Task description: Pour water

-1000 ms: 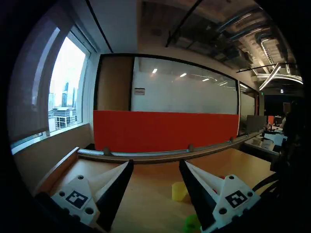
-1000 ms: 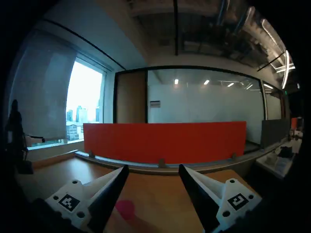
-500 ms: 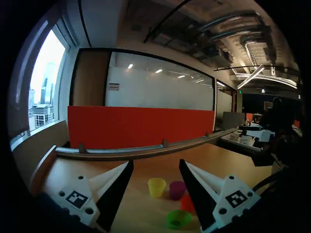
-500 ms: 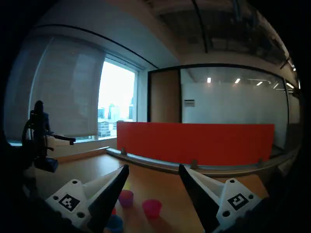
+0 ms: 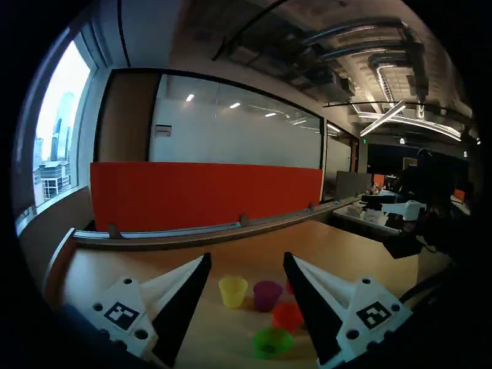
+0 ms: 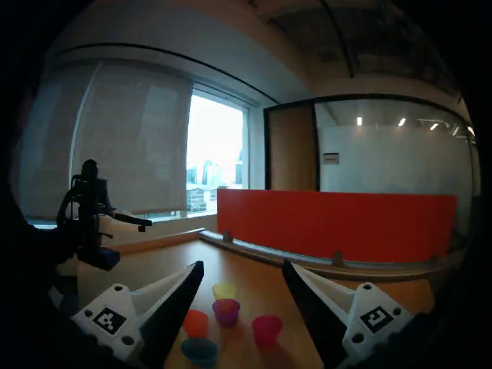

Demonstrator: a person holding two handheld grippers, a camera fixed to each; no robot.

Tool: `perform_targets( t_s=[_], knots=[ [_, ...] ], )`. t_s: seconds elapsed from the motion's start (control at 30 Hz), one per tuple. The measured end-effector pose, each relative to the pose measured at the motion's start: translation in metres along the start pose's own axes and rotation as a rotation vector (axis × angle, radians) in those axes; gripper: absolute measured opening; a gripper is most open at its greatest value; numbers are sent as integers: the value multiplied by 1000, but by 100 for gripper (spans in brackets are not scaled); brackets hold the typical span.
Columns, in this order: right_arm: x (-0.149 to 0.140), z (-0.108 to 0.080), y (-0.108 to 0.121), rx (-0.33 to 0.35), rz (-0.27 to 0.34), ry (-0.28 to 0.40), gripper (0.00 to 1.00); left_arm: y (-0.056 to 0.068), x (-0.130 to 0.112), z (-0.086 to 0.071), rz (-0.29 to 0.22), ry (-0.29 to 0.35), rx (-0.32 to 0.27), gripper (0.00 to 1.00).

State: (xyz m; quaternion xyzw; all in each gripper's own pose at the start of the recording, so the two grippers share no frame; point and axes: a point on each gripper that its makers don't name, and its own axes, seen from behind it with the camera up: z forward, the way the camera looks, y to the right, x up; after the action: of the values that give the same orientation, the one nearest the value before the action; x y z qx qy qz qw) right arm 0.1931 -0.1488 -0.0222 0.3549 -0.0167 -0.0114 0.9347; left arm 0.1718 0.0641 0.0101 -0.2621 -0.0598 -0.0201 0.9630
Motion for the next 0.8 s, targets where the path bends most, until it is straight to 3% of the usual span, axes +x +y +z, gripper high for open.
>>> perform_targets(
  t_s=[0.47, 0.8],
  knots=[
    [-33, -5, -25, 123, -104, -139, 99, 6, -36, 3, 96, -137, -72, 87],
    [-54, -9, -42, 195, -155, -219, 99, 23, -66, 4, 157, -231, -153, 87]
  ],
)
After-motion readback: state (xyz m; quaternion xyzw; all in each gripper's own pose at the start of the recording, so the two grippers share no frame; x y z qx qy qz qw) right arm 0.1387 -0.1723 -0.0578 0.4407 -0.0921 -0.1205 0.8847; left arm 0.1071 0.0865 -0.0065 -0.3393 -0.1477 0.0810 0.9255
